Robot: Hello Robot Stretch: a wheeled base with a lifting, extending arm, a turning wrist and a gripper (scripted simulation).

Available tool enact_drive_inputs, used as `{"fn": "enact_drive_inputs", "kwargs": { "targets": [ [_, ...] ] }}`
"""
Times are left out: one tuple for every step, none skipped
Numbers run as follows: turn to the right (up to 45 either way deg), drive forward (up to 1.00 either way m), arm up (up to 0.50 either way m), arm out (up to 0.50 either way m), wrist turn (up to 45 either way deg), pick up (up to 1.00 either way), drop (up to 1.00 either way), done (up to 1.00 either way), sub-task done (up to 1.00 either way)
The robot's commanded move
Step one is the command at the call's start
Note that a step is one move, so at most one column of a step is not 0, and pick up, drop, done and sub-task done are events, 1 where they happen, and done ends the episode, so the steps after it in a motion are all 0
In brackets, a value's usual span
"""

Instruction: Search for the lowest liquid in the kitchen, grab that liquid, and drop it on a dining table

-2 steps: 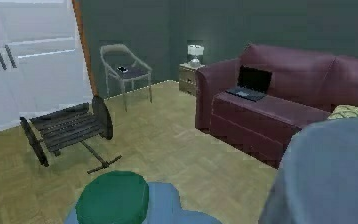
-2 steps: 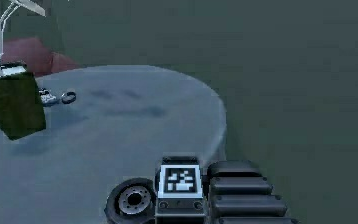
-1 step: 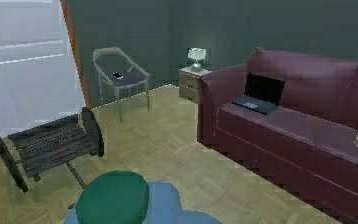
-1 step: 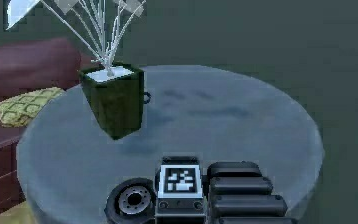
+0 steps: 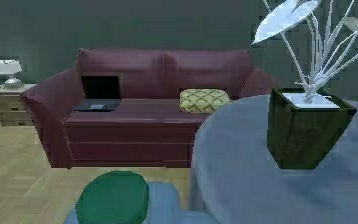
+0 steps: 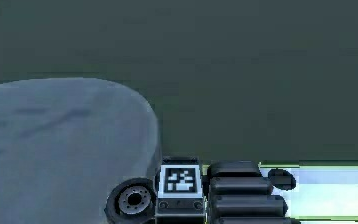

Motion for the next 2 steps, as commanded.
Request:
{"fn": "enact_drive_inputs", "kwargs": {
  "targets": [
    [45.0, 0.0, 0.0, 0.0, 0.0, 0.0, 0.0, 0.0, 0.0],
    [45.0, 0.0, 0.0, 0.0, 0.0, 0.0, 0.0, 0.0, 0.0]
  ]
}}
